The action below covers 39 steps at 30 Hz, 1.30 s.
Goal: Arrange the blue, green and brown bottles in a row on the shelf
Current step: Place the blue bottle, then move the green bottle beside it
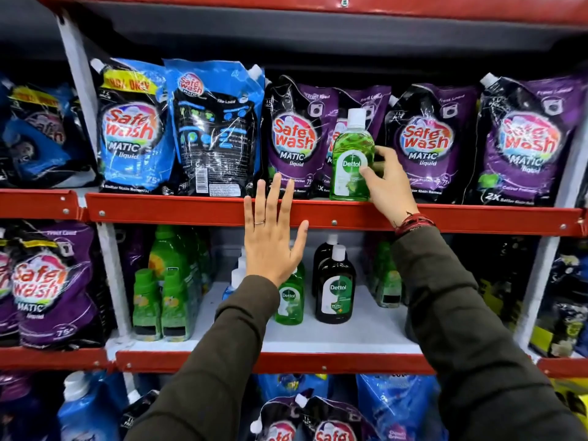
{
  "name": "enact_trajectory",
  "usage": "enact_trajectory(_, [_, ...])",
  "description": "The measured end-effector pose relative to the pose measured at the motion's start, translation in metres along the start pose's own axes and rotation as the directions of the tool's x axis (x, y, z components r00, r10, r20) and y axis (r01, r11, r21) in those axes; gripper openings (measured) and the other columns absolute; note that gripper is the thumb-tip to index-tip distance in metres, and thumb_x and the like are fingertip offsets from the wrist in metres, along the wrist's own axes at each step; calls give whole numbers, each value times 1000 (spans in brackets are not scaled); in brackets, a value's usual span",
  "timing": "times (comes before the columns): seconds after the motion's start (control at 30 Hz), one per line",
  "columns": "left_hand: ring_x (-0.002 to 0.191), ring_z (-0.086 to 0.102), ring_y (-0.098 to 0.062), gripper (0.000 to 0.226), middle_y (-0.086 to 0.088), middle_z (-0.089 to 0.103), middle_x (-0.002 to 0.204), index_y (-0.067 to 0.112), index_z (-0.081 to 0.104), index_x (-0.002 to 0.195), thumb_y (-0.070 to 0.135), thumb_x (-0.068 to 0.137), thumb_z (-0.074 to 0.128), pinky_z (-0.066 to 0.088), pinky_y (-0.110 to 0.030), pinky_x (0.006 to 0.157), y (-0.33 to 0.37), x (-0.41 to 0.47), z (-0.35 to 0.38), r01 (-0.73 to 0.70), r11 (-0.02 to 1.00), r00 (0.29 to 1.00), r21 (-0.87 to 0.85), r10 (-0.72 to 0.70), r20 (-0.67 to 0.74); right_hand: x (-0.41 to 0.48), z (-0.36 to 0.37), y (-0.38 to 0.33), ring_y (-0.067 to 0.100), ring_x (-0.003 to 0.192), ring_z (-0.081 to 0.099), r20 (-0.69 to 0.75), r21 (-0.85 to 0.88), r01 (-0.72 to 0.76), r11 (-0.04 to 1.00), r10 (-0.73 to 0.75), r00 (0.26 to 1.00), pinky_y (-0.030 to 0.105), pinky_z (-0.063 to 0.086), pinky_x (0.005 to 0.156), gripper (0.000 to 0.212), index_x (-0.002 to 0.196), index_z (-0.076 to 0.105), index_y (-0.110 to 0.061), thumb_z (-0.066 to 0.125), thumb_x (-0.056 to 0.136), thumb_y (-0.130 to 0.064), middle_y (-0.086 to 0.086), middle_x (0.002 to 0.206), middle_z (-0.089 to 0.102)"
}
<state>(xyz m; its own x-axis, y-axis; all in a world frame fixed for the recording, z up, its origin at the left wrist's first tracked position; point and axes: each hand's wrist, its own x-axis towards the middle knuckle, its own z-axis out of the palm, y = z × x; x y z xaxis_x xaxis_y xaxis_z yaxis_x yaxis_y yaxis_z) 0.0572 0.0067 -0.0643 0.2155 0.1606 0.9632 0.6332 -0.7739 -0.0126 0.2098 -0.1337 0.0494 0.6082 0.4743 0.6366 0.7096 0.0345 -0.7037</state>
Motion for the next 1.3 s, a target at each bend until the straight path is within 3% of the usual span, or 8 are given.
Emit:
enact_trajectory(0.13, [164,5,-33,71,-13,14,177,16,17,168,49,108,35,-7,-50,133,0,0,0,-1,1000,1000,9,1,5,-6,-2,-6,18,105,66,-55,86,53,995,-48,997,56,58,89,44,139,44,-30,56,97,-33,-10,115,62])
enact_trajectory(0.27, [164,5,-33,71,-12,13,177,16,16,168,49,108,34,-7,-49,133,-1,-1,-1,-4,1000,1000,9,4,12,-6,-8,-20,-2,88,60,-116,151,122,981,-105,988,34,57,90,43,144,47,-22,54,101,-24,-8,115,59])
enact_trajectory(0.4, [164,4,-32,71,-11,12,177,18,15,169,50,108,33,-8,-48,133,0,-1,-5,0,1000,1000,10,-1,23,-12,-16,-32,-4,90,58,-107,194,150,969,-131,986,21,52,83,40,142,48,-20,52,102,-22,-8,113,59])
enact_trajectory(0.57, [165,1,-29,71,-11,9,178,15,15,168,45,108,36,-6,-45,133,3,-12,-12,52,997,999,-51,-51,20,-30,-18,-31,-6,98,58,-110,241,172,955,-149,983,25,52,91,39,140,52,-20,54,100,-21,-8,116,62])
enact_trajectory(0.83, [165,-7,-24,75,-8,1,177,13,8,169,36,107,44,-10,-41,133,1,-60,-14,78,995,996,-60,-74,57,-77,5,-5,-8,100,59,-30,332,109,937,-104,994,17,50,85,41,140,52,-22,56,100,-21,-2,124,63])
enact_trajectory(0.93, [164,-10,-21,71,-11,6,177,11,13,168,37,107,38,-9,-40,133,-2,-80,-13,97,993,992,-68,-91,86,-101,17,8,-12,100,60,-2,357,106,928,-113,994,11,50,80,39,138,52,-26,56,100,-19,-7,120,63])
enact_trajectory(1.07, [165,-7,-22,69,-9,7,178,12,19,167,36,106,39,-5,-43,134,-9,-112,-7,126,984,983,-123,-108,148,-134,36,29,-5,100,64,48,374,72,925,-96,994,19,55,85,36,134,49,-36,55,102,-21,-12,120,62])
enact_trajectory(1.3, [165,6,-28,57,-11,13,177,13,36,158,34,105,38,-2,-45,134,-19,-176,6,183,971,943,-157,-128,309,-175,80,74,-8,87,65,117,335,-27,942,-13,993,17,54,79,37,137,45,-26,54,102,-17,-9,121,61])
